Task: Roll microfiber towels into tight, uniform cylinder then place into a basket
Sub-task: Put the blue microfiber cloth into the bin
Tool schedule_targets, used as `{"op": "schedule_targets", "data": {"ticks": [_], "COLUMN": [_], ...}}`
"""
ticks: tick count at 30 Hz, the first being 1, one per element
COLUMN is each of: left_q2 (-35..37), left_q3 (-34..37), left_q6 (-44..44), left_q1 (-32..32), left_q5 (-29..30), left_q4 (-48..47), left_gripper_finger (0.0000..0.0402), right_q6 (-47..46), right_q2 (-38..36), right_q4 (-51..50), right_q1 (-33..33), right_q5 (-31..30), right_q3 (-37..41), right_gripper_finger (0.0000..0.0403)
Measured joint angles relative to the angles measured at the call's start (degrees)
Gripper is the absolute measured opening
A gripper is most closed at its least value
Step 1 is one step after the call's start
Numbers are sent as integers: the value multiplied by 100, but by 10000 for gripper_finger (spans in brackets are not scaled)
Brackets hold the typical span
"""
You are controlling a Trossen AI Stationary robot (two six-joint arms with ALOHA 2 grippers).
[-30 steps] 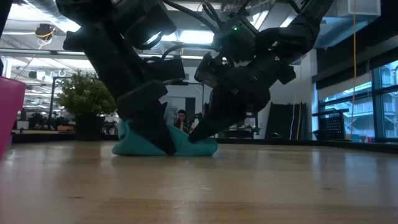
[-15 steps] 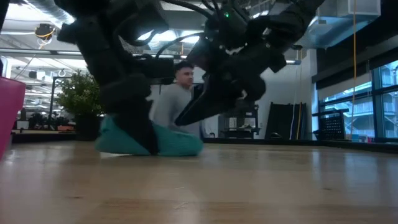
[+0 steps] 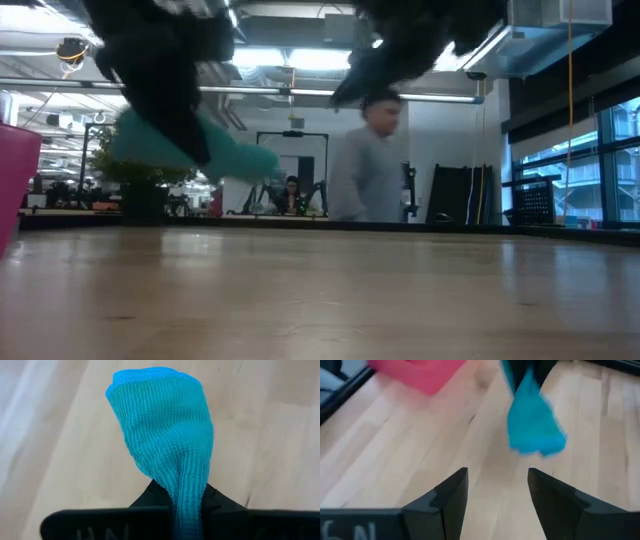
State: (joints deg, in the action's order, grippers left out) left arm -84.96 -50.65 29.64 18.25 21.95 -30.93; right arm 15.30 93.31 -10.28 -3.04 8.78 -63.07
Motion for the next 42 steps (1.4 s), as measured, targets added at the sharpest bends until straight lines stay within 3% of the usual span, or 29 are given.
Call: {"op": "schedule_targets", "data": {"ticks": [6, 12, 23, 31, 39, 42], "left_q2": [900, 1484, 1532, 980, -165, -536], "left_q3": [-8, -11, -13, -13, -11, -11], "left_q6": [-99, -153, 1111, 1767, 1651, 1653], "left_q1": [449, 1293, 3326, 4332, 4482, 4479], "left_q5": [105, 91, -152, -55, 21, -206], "left_q4": [-726, -1442, -1209, -542, 223, 508], "left_gripper_finger": [14, 14, 14, 14, 14, 14], "right_q6": [21, 8, 3, 19, 19, 21], "right_q2": [-624, -716, -716, -716, -716, -716], "right_q4": [-125, -97, 227, 529, 540, 576], "right_q1": [-287, -696, -1104, -1106, -1108, -1109], "right_q5": [-17, -15, -19, -23, -24, -24], "right_q3": [42, 55, 57, 57, 57, 57], "right_gripper_finger": [207, 207, 207, 207, 207, 207]}}
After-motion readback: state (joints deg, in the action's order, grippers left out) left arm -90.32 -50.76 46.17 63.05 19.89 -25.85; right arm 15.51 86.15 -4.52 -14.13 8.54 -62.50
